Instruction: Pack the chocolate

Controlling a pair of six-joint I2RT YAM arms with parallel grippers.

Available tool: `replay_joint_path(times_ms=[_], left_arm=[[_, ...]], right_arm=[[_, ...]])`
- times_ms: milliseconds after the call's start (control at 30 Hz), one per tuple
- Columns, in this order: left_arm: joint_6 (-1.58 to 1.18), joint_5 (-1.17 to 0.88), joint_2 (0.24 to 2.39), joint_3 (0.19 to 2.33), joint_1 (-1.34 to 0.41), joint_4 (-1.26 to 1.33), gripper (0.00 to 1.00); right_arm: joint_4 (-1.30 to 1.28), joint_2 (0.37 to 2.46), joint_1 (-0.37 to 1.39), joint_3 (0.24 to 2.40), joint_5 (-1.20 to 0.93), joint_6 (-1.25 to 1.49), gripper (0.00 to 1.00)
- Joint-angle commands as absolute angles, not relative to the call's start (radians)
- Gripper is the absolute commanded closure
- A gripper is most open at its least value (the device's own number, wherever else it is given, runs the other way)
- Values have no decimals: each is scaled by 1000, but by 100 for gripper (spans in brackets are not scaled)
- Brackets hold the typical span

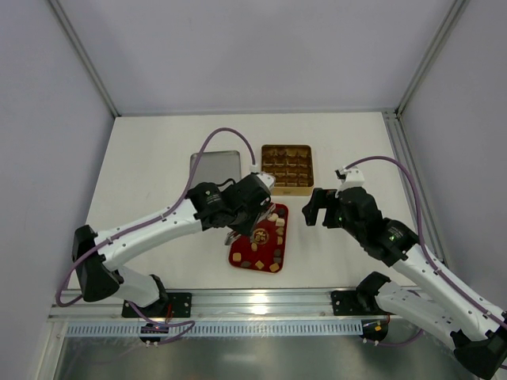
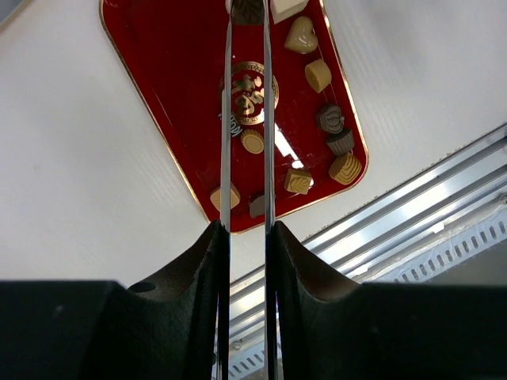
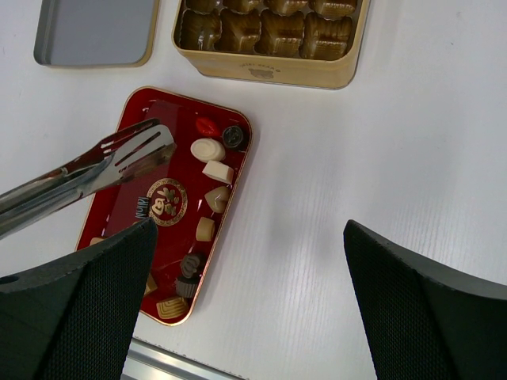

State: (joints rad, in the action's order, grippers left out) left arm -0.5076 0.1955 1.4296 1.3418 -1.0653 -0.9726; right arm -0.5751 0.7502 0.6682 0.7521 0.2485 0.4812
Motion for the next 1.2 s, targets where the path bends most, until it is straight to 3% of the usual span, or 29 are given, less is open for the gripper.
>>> replay_joint_path(times_ms=[0, 733, 1167], left_arm=[[-471, 236, 1436, 1430, -1052, -968, 75], [-290, 130, 1948, 1966, -804, -736, 73], [-285, 146, 2097, 2056, -776, -726, 73]], right_arm=[[-549, 744, 667, 776, 262, 479, 0], [-606, 733, 667, 847, 281, 471, 0], [-624, 706, 667, 842, 279, 471, 0]])
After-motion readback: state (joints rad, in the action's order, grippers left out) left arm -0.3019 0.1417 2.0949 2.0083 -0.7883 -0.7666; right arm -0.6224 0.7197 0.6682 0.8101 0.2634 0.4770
